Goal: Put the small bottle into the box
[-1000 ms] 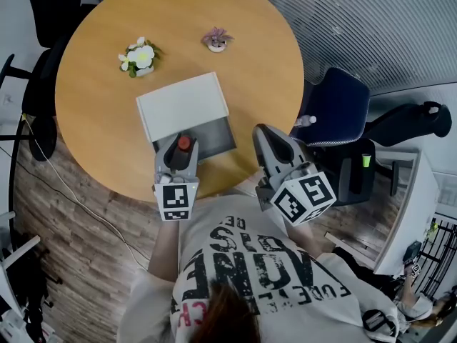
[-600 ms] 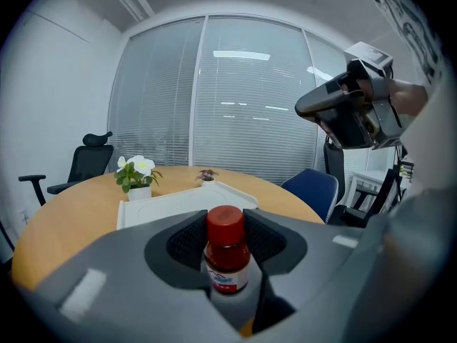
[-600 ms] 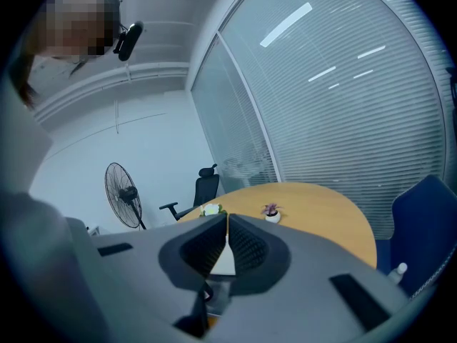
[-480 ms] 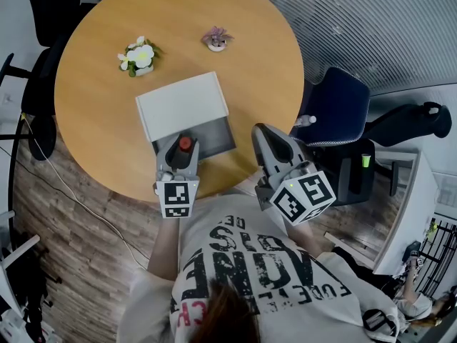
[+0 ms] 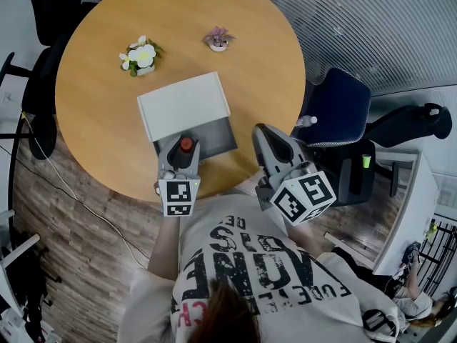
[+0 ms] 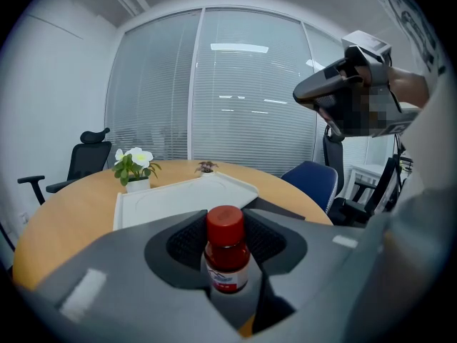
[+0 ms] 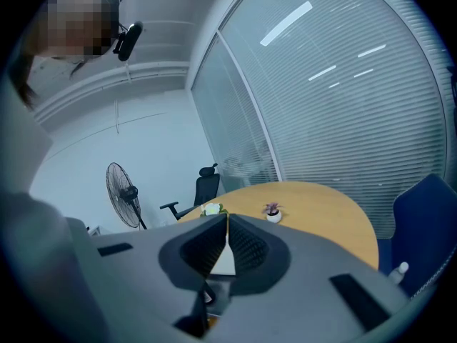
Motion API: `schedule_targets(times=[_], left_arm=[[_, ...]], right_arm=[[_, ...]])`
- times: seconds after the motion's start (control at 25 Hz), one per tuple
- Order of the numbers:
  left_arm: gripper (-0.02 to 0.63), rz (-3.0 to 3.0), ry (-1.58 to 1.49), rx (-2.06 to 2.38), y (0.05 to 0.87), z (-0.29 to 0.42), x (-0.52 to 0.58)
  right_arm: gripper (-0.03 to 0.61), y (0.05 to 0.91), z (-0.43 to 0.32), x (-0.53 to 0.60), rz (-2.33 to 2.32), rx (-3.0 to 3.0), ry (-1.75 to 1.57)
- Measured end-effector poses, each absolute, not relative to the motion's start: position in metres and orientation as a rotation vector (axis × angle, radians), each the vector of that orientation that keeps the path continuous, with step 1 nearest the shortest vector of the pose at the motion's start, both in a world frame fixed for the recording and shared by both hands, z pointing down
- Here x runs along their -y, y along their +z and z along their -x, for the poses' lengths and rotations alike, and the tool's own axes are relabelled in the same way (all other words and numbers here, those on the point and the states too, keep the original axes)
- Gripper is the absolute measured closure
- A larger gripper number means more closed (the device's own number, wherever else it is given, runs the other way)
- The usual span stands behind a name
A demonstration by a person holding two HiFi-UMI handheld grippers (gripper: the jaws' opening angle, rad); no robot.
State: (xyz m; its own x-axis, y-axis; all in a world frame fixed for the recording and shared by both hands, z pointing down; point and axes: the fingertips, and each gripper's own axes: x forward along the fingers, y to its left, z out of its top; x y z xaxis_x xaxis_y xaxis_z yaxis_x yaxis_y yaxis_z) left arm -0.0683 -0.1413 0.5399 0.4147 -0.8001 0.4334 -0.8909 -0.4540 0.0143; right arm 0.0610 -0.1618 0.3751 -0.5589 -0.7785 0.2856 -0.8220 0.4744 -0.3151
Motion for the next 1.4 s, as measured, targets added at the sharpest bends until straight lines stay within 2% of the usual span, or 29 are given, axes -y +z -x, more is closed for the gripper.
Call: schedule_targets(times=[0.64,1.04,1.4], left_arm=[[0.454,-2.438,0.660,1.441,0.560,0.060,0.139],[0.453,-2.448,0.876,1.379,0.568,0.057,0.126],[0.453,-2.430,0.877,1.378,0.569,0.057,0.126]], right_arm=[[0.563,0.376,-0.059,0.159,-1.407,2.612,0.647],[0.563,0.376,-0.057,0.156,-1.395,2.619,0.643],[0.563,0.377,-0.050,0.152,-1.359,2.630,0.646]])
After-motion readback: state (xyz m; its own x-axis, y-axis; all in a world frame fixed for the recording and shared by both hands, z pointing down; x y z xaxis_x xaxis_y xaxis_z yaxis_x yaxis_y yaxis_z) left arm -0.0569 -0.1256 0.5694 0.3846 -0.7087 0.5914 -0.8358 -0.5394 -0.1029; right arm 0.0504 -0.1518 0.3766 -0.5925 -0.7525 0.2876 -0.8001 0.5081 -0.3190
